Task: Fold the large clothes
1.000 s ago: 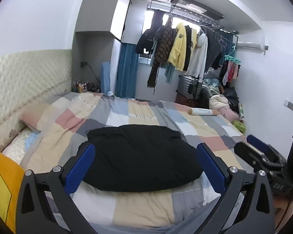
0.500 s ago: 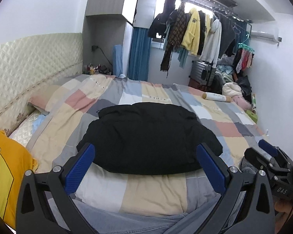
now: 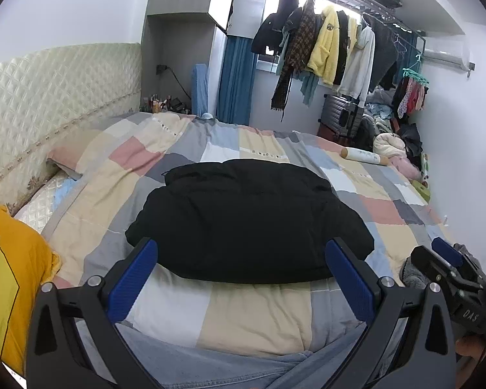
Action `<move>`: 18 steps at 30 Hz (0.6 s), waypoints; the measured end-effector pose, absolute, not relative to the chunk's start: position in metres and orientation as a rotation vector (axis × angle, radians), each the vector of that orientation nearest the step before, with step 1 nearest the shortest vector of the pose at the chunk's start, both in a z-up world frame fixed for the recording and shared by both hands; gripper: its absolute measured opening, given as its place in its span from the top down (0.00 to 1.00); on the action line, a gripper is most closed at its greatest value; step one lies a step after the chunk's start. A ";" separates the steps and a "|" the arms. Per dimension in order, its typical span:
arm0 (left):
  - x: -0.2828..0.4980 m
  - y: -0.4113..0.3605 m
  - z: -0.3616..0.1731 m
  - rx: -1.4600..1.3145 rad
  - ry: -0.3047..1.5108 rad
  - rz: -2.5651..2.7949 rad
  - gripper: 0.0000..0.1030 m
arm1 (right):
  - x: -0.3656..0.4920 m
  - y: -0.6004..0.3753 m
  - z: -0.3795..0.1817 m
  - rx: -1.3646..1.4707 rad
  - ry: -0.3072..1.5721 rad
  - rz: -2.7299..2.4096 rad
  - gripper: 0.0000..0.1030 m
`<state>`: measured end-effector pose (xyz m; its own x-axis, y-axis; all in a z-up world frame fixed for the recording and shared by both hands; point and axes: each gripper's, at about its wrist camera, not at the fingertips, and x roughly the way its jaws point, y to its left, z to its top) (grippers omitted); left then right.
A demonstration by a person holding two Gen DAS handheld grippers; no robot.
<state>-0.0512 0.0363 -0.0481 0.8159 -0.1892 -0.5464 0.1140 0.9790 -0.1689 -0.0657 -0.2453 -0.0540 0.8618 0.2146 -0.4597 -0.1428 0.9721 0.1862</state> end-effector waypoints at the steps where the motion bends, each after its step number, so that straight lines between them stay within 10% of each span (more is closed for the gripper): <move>1: -0.051 0.036 -0.049 -0.132 0.598 -0.163 0.00 | -0.066 -0.246 -0.054 0.149 0.499 0.184 0.00; 18: -0.050 0.041 -0.050 -0.132 0.617 -0.172 0.00 | -0.066 -0.247 -0.051 0.134 0.484 0.156 0.00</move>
<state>-0.0504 0.0410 -0.0499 0.8019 -0.1994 -0.5632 0.1207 0.9773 -0.1741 -0.0660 -0.2466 -0.0513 0.8738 0.1803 -0.4517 -0.1169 0.9794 0.1648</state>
